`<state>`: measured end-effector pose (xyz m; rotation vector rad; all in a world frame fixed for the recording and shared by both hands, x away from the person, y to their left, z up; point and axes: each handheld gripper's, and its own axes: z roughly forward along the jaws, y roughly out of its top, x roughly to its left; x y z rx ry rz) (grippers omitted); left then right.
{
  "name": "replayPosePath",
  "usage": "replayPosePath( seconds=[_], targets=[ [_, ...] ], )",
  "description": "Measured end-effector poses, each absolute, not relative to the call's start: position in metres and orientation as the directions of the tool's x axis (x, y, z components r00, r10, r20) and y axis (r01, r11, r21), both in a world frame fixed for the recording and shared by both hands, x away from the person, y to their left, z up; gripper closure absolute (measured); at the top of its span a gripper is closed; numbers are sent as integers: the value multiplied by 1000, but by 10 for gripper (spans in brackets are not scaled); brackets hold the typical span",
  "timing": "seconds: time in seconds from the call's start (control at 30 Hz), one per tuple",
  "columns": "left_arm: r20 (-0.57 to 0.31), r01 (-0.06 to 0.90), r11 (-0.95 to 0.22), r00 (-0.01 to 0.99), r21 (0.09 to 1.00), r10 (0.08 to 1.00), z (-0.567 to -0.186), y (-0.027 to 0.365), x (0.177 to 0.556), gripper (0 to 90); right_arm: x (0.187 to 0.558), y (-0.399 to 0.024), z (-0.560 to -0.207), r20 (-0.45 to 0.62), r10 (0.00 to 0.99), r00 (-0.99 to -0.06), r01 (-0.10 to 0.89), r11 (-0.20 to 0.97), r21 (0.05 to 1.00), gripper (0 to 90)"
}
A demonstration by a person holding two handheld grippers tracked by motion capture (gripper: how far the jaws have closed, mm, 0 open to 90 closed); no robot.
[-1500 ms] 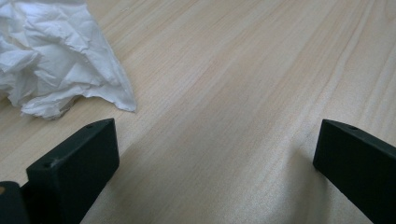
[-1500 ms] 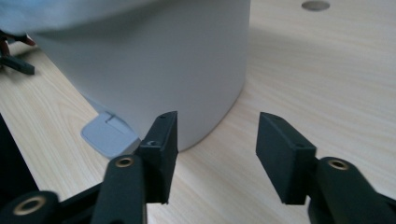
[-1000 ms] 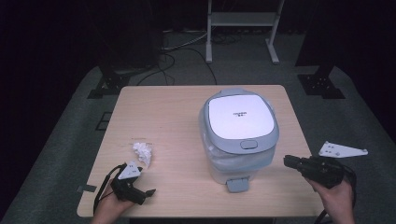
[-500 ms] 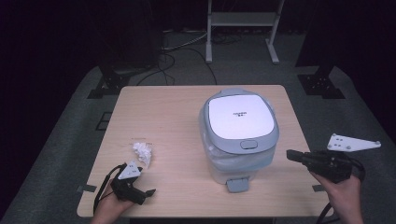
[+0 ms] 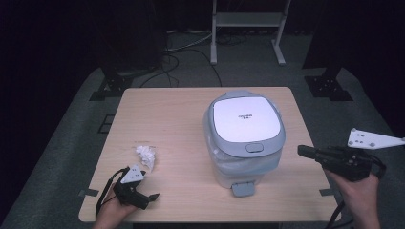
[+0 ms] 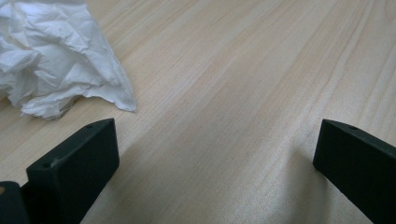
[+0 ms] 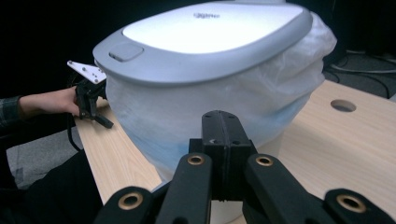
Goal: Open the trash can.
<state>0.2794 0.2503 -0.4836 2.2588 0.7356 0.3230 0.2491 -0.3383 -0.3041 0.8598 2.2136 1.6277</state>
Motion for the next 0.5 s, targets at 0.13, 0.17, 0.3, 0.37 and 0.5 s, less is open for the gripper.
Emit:
replayPosePath(
  seconds=[0.13,0.17,0.3,0.37,0.5],
  targets=[
    [13,410,-571,805,711,594,-484,250,279,0,249,-337,-297,129,590,-797,292,188,938,900],
    [13,410,-571,805,711,593,-484,250,279,0,249,-337,-297,129,590,-797,292,188,938,900],
    [12,410,-571,805,711,594,-484,250,279,0,251,-332,-292,122,580,-806,278,187,942,900],
    [12,410,-571,805,711,593,-484,250,279,0,252,-329,-288,123,563,-817,266,179,947,900],
    [12,410,-571,805,711,593,-484,250,279,0,254,-324,-284,129,539,-832,255,167,952,900]
  ],
)
